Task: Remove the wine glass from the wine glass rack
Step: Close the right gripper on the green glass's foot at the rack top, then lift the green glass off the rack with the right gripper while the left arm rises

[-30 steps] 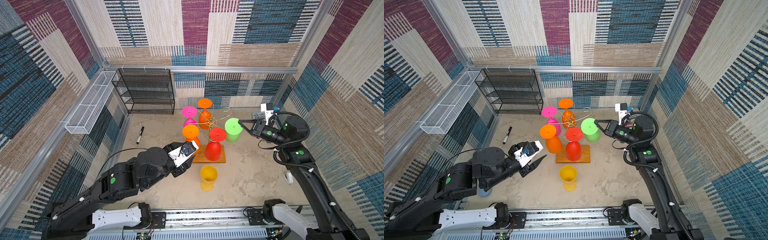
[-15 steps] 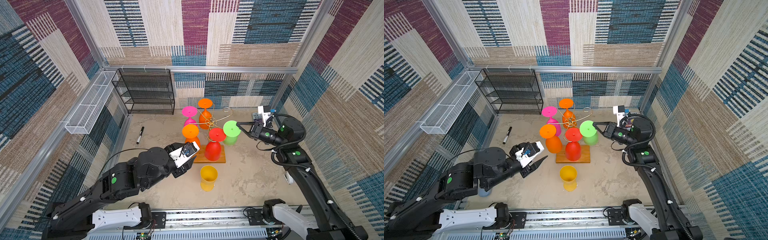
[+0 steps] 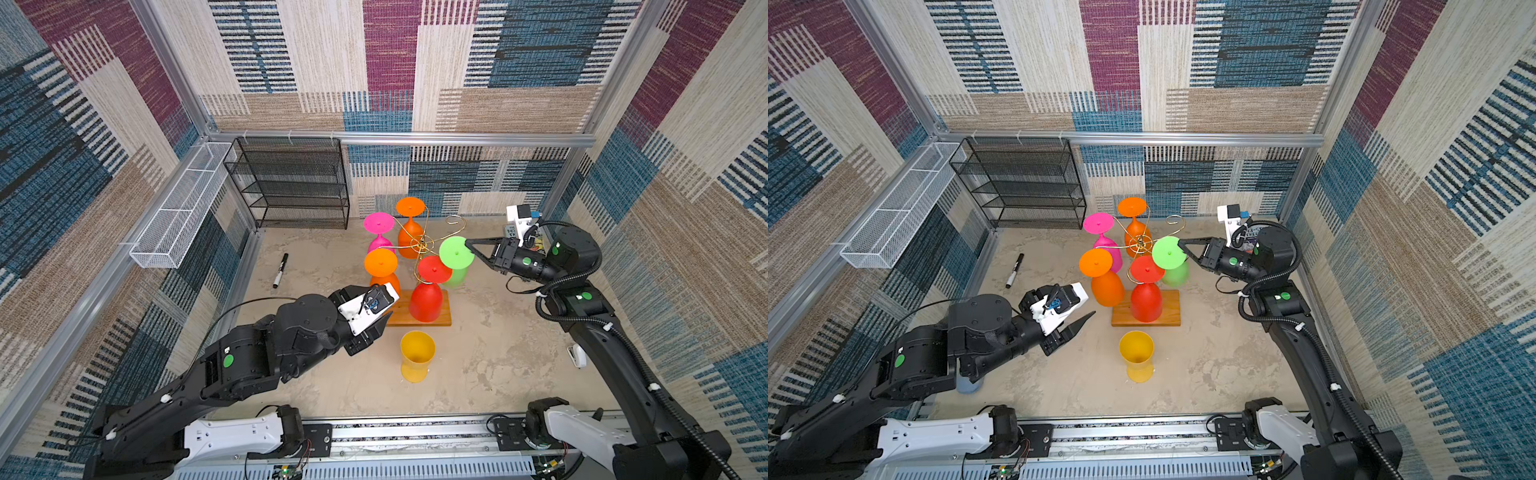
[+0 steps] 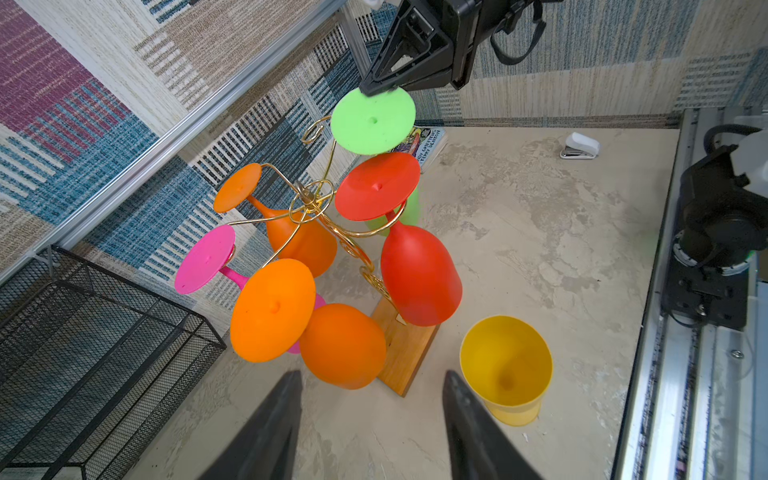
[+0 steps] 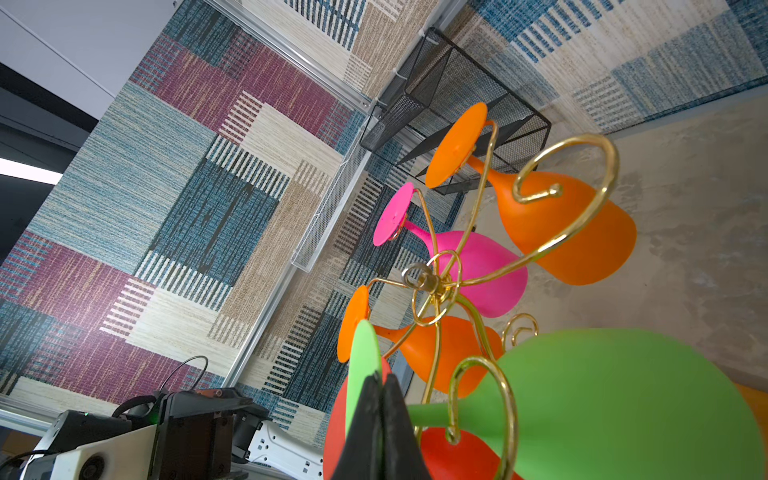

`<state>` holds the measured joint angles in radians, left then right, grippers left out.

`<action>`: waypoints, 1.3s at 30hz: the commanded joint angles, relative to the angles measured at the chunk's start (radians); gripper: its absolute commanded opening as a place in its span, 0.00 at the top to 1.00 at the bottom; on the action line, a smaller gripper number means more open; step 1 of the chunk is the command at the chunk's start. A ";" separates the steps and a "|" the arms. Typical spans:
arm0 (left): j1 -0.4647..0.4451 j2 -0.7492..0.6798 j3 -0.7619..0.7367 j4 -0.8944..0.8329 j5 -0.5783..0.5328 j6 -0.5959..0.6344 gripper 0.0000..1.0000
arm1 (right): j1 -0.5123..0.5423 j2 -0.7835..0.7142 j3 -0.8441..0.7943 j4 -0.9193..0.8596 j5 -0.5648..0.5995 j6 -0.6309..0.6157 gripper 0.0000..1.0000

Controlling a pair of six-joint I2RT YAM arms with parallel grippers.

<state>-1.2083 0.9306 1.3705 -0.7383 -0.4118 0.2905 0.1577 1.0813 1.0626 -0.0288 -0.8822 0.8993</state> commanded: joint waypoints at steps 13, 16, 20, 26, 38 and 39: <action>0.001 -0.007 0.007 0.007 0.011 0.005 0.43 | -0.001 0.073 0.107 -0.030 0.108 -0.088 1.00; 0.002 -0.003 0.010 0.006 0.013 0.007 0.43 | -0.016 0.073 0.115 -0.042 0.116 -0.099 1.00; 0.002 -0.001 0.015 0.005 0.016 0.006 0.43 | -0.043 0.061 0.106 -0.054 0.127 -0.105 1.00; 0.003 0.000 0.019 0.012 0.019 0.005 0.43 | -0.095 0.008 0.102 -0.104 0.142 -0.133 1.00; 0.169 -0.017 -0.007 0.334 0.393 -0.073 0.46 | -0.158 -0.191 0.199 -0.176 0.270 -0.195 1.00; 0.211 -0.010 0.000 0.350 0.465 -0.099 0.46 | -0.158 -0.201 0.212 -0.170 0.269 -0.197 1.00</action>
<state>-1.0622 0.9100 1.3556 -0.5186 -0.1738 0.2684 0.0006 0.9016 1.2453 -0.2241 -0.6540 0.7280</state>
